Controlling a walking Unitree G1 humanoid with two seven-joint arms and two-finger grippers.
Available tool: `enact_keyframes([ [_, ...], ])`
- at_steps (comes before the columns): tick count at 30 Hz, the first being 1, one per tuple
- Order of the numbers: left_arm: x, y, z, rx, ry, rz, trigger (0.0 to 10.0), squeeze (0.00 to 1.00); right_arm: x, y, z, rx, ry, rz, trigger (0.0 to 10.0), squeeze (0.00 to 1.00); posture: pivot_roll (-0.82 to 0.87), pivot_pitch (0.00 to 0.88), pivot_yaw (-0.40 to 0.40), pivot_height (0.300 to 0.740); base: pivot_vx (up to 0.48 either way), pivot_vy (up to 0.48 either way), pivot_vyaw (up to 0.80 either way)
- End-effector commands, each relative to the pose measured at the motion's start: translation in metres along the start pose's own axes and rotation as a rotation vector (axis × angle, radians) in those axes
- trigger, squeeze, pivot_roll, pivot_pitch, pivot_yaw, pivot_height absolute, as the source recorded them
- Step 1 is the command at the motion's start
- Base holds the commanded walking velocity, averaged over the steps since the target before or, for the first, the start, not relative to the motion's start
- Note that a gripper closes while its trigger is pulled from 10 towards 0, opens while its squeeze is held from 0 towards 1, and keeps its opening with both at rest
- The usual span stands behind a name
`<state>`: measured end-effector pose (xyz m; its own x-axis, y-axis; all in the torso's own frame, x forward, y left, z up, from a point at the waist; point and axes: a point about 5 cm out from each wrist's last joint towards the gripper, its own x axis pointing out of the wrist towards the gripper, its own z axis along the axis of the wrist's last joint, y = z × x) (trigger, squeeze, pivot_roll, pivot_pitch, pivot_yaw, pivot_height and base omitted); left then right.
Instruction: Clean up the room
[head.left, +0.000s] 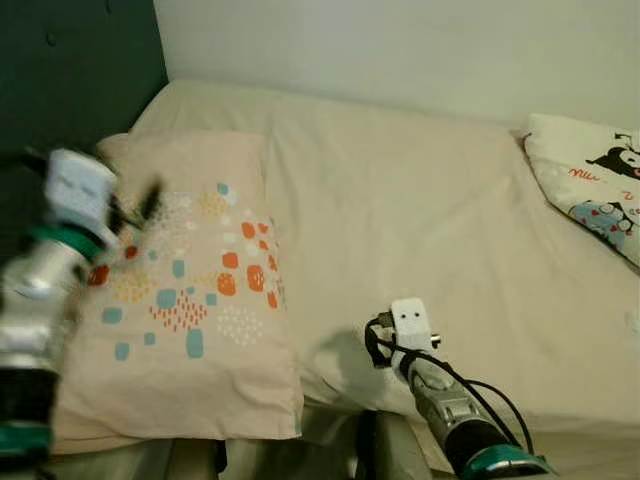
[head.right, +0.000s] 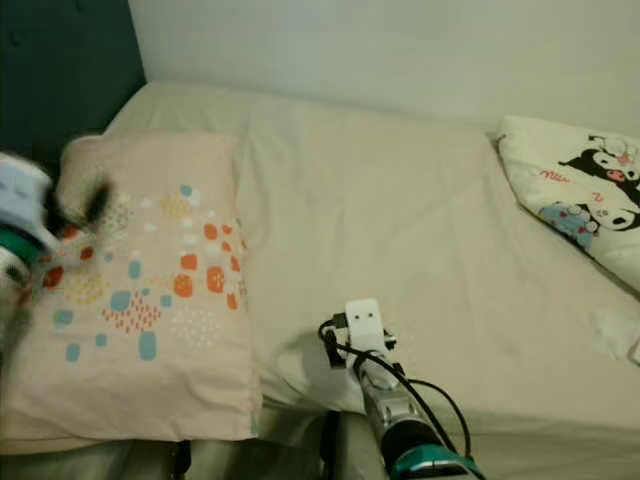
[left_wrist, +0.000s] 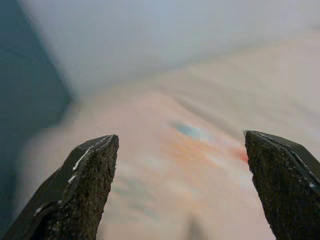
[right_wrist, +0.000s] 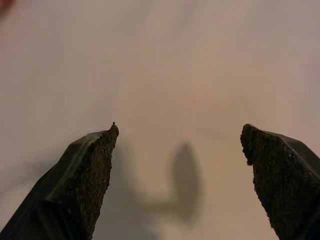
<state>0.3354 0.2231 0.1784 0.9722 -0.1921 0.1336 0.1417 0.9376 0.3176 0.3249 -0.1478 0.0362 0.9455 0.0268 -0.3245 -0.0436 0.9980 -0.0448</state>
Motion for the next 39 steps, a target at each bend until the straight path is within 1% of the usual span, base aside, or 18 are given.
enact_keyframes([
  [1,-0.001,-0.011,-0.002,0.014,0.009,-0.007,10.0,0.0,-0.004,-0.005,0.0,0.04,-0.04,-0.047,10.0,0.0,0.14,0.0,-0.026,0.57,0.0,0.0,0.0],
  [3,-0.007,-0.037,-0.016,-0.005,0.028,-0.019,10.0,0.0,-0.012,-0.005,0.004,0.045,-0.122,-0.084,10.0,0.0,0.12,0.0,-0.016,0.57,0.0,0.0,0.0],
  [4,-0.007,-0.037,-0.016,-0.005,0.028,-0.019,10.0,0.0,-0.012,-0.005,0.004,0.045,-0.122,-0.084,10.0,0.0,0.12,0.0,-0.016,0.57,0.0,0.0,0.0],
  [5,-0.01,-0.045,-0.019,-0.012,0.034,-0.021,10.0,0.0,-0.015,-0.005,0.005,0.043,-0.149,-0.094,10.0,0.0,0.12,0.0,-0.016,0.57,0.0,0.0,0.0],
  [7,-0.017,-0.057,-0.025,-0.023,0.048,-0.023,10.0,0.0,-0.028,-0.003,0.007,0.077,-0.221,-0.114,10.0,0.0,0.1,0.0,-0.006,0.58,0.0,0.0,0.0],
  [9,-0.017,-0.057,-0.025,-0.023,0.048,-0.023,10.0,0.0,-0.028,-0.003,0.007,0.077,-0.221,-0.114,10.0,0.0,0.1,0.0,-0.006,0.58,0.0,0.0,0.0],
  [12,-0.026,-0.069,-0.031,-0.001,0.066,-0.04,10.0,0.0,-0.036,-0.003,0.006,0.09,-0.249,-0.133,10.0,0.0,0.1,0.0,0.0,0.595,0.0,0.0,0.0],
  [15,-0.028,-0.071,-0.032,-0.004,0.072,-0.037,10.0,0.0,-0.036,-0.003,0.006,0.088,-0.25,-0.134,10.0,0.0,0.1,0.0,0.0,0.6,0.0,0.0,0.0],
  [19,-0.032,-0.075,-0.035,-0.004,0.096,-0.03,10.0,0.0,-0.034,-0.004,0.009,0.097,-0.261,-0.141,10.0,0.0,0.1,0.0,-0.008,0.62,0.0,0.0,0.0],
  [20,-0.032,-0.075,-0.035,-0.004,0.096,-0.03,10.0,0.0,-0.034,-0.004,0.009,0.097,-0.261,-0.141,10.0,0.0,0.1,0.0,-0.008,0.62,0.0,0.0,0.0],
  [23,-0.029,-0.076,-0.032,-0.041,0.095,0.001,10.0,0.0,-0.034,-0.002,0.017,0.103,-0.285,-0.138,10.0,0.0,0.1,0.0,-0.01,0.635,0.0,0.0,0.0],
  [25,-0.028,-0.08,-0.032,-0.027,0.093,-0.008,10.0,0.0,-0.035,-0.001,0.022,0.104,-0.293,-0.133,10.0,0.0,0.1,0.0,-0.013,0.645,0.0,0.0,0.0],
  [29,-0.032,-0.082,-0.037,-0.007,0.111,-0.011,10.0,0.0,-0.036,0.0,0.022,0.098,-0.293,-0.13,10.0,0.0,0.1,0.0,-0.017,0.66,0.0,0.0,0.0],
  [32,-0.038,-0.085,-0.042,-0.024,0.147,-0.008,10.0,0.0,-0.038,0.005,0.021,0.089,-0.278,-0.104,10.0,0.0,0.1,0.0,-0.018,0.68,0.0,0.0,0.0],
  [34,-0.038,-0.085,-0.042,-0.024,0.147,-0.008,10.0,0.0,-0.038,0.005,0.021,0.089,-0.278,-0.104,10.0,0.0,0.1,0.0,-0.018,0.68,0.0,0.0,0.0],
  [35,-0.041,-0.085,-0.045,-0.03,0.168,0.004,10.0,0.0,-0.038,0.006,0.021,0.085,-0.278,-0.1,10.0,0.0,0.09,0.0,-0.017,0.69,0.0,0.0,0.0],
  [38,-0.042,-0.084,-0.046,-0.035,0.175,0.009,10.0,0.0,-0.039,0.006,0.021,0.086,-0.279,-0.1,10.0,0.0,0.09,0.0,-0.017,0.695,0.0,0.0,0.0],
  [39,-0.043,-0.084,-0.047,-0.049,0.184,0.018,10.0,0.0,-0.04,0.005,0.021,0.091,-0.278,-0.102,10.0,0.0,0.09,0.0,-0.018,0.7,0.0,0.0,0.0],
])
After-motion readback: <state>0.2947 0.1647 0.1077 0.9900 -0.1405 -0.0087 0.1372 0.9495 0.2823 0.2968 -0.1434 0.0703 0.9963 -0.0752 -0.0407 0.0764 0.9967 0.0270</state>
